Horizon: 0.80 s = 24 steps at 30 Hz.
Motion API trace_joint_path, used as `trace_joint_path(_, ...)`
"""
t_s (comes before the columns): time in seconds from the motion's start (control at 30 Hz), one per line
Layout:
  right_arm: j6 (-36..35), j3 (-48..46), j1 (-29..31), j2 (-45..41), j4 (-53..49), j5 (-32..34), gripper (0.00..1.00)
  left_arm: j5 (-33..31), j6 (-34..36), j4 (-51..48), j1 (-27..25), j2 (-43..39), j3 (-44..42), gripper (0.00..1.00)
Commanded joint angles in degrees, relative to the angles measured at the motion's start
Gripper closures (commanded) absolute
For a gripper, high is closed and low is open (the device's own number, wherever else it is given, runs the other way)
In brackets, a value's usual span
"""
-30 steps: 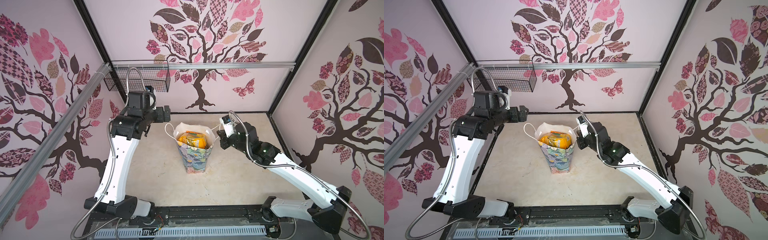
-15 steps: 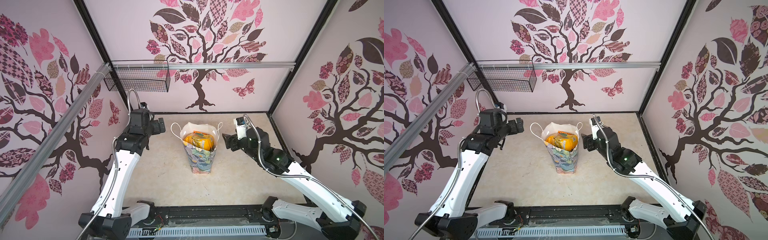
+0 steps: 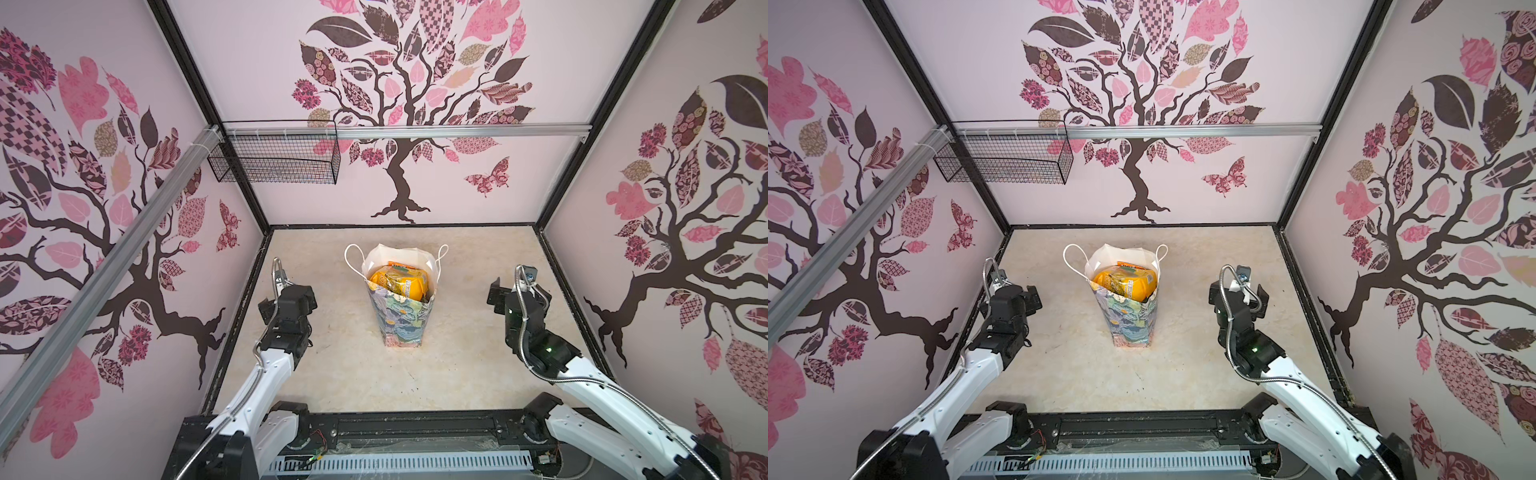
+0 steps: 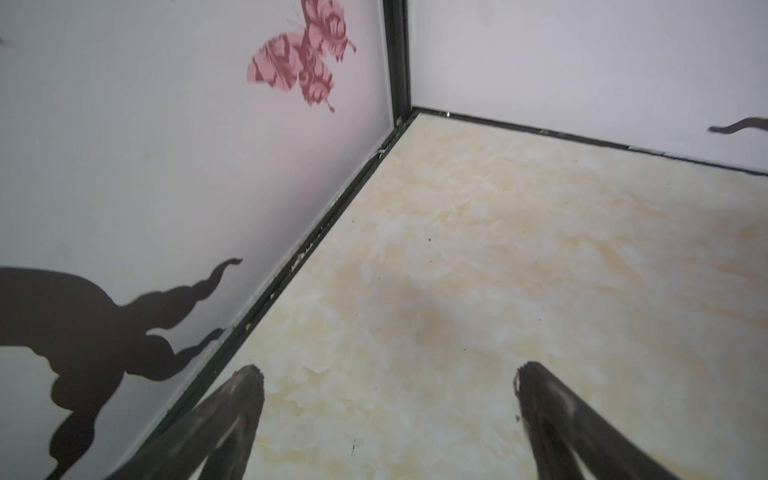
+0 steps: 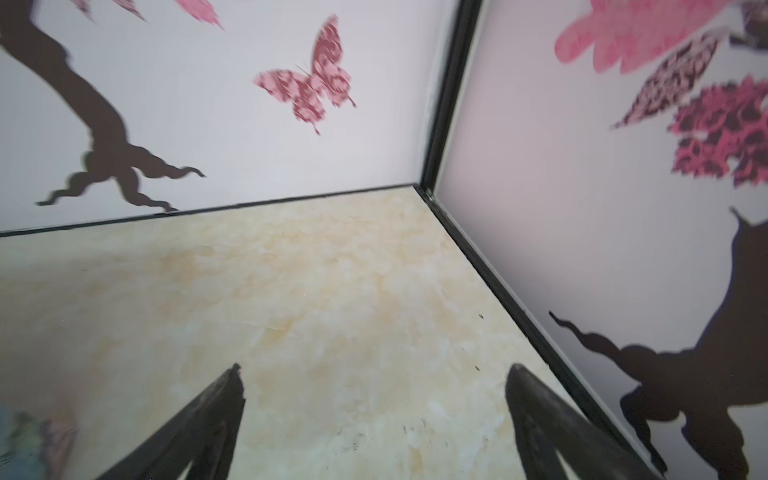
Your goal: Place the snacks into the paper bag
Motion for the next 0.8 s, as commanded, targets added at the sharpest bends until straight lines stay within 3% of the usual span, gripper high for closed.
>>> trace_joint_path(0.0,5.3,-7.4,-12.6,2.9,16.3,-8.9,0.00,2.9,-4.4,16.9,5.6,5.9,-4.2,0.02)
trace_joint_path(0.07,5.1,-14.5,-16.1,6.7,30.4,-11.9,0.00,8.1,-3.3,25.1,7.8,10.0,-6.8,0.02)
trace_joint_path(0.13,-0.1,-19.3,-16.3,13.2,45.8,-12.6,0.00,10.4,-0.4,33.5,7.9,13.4,-8.8,0.02)
trace_joint_path(0.27,-4.5,-19.3,-16.5,25.8,59.2,-16.0,0.00,14.3,1.2,38.6,8.1,16.5,-8.5,0.02)
trace_joint_path(0.33,-7.2,-19.3,-16.8,31.7,68.5,-21.9,0.00,18.4,1.7,38.3,8.4,18.2,-7.4,0.02)
trace_joint_path(0.43,-8.3,-16.9,-17.5,37.9,68.0,-28.1,0.00,28.8,5.0,48.1,8.5,24.9,-8.7,0.02)
trace_joint_path(0.5,-8.5,-15.8,-17.7,42.1,71.3,-26.8,0.00,32.3,6.5,54.9,8.4,31.8,-7.4,0.02)
trace_joint_path(0.57,-8.1,-15.3,-17.8,41.0,68.4,-26.6,0.00,31.5,7.4,43.9,7.6,27.9,-5.5,0.02)
trace_joint_path(0.63,-7.6,-14.1,-17.7,39.8,64.2,-26.5,0.00,28.7,8.1,49.6,6.2,30.7,-5.7,0.02)
trace_joint_path(0.7,-7.8,-14.4,-17.7,40.3,65.8,-26.5,0.00,28.4,8.4,43.6,5.9,28.6,-4.9,0.02)
trace_joint_path(0.77,-7.9,-14.7,-17.7,40.3,66.4,-26.5,0.00,28.4,8.4,47.4,5.8,30.0,-5.4,0.02)
